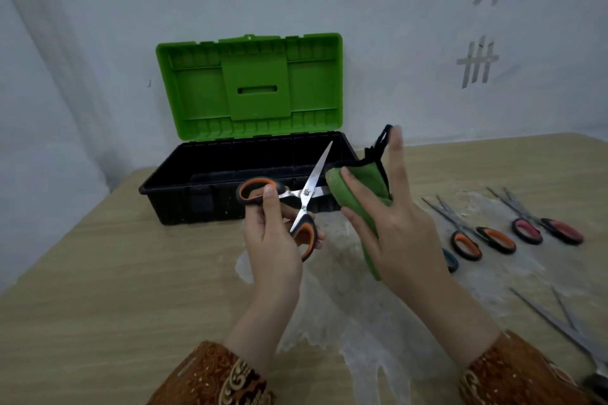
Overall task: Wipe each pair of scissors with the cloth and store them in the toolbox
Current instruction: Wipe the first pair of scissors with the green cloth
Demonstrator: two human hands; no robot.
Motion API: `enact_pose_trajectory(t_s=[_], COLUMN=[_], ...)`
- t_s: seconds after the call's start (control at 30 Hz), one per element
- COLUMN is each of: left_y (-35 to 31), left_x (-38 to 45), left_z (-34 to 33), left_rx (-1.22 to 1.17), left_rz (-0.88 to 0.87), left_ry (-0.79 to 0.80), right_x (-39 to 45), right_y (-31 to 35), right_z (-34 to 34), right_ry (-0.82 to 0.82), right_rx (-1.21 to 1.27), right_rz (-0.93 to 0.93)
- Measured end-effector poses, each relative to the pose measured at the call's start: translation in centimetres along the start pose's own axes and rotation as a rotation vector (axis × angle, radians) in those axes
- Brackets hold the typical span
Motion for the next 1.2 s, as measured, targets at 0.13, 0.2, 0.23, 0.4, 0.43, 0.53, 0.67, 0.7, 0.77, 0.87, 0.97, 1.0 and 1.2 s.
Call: enact_pose_trajectory(t_s=[0.13, 0.2, 0.23, 0.4, 0.43, 0.53, 0.67, 0.7, 0.77, 0.87, 0.97, 1.0, 1.2], left_y=[0.3, 0.4, 0.5, 0.7, 0.7, 0.4, 0.1, 0.1, 0.2, 0.2, 0.2, 0.3, 0.4], left_x=[0.0, -0.1, -0.2, -0.5, -0.5, -0.5, -0.3, -0.3, -0.3, -0.4, -0.4, -0.3, -0.4], left_z=[0.0, 0.0, -0.1, -0.3, -0.4, -0.3, -0.1, -0.1, -0.1, -0.2, -0.1, 0.0, -0.4], left_rx=[-0.002, 0.000, 0.008, 0.039, 0.041, 0.027, 0.034, 0.042, 0.049, 0.044, 0.015, 0.001, 0.033], left_rz=[0.016, 0.017, 0.015, -0.009, -0.016, -0.029, -0.042, -0.045, -0.043, -0.033, -0.010, 0.003, -0.023], left_ry=[-0.009, -0.002, 0.000, 0.017, 0.016, 0.016, 0.011, 0.011, 0.005, -0.010, -0.027, -0.030, -0.011], right_x=[-0.3, -0.6, -0.7, -0.5, -0.4, -0.4, -0.2, -0.2, -0.1, -0.1, -0.4, -0.4, -0.4], right_y=[-0.6, -0.9, -1.0, -1.7, -1.6, -0.6, -1.0, -1.6, -2.4, -1.1, 0.9, 0.7, -1.2], right_z=[-1.3, -1.7, -1.8, -1.4, -1.2, -0.9, -1.1, -0.9, -0.3, 0.3, -0.8, -1.1, -0.6], right_ry=[0.104, 0.113, 0.116, 0.068, 0.044, 0.022, 0.031, 0.015, -0.039, -0.087, 0.022, 0.047, -0.021], right_rx=[0.002, 0.023, 0.025, 0.001, 0.006, 0.006, -0.030, -0.026, -0.016, 0.018, -0.008, -0.015, -0.005], right_rz=[0.020, -0.013, -0.027, -0.129, -0.123, -0.010, -0.038, -0.084, -0.132, -0.027, 0.083, 0.056, -0.021])
Point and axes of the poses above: each hand's wrist, its own x-axis towards the middle knuckle, its own z-axis out of the back of the hand, y = z × x, the point moved 3 cm from there along x, towards the middle knuckle, and after that the axes turned 2 degrees about -y, right-handed, at the moved point
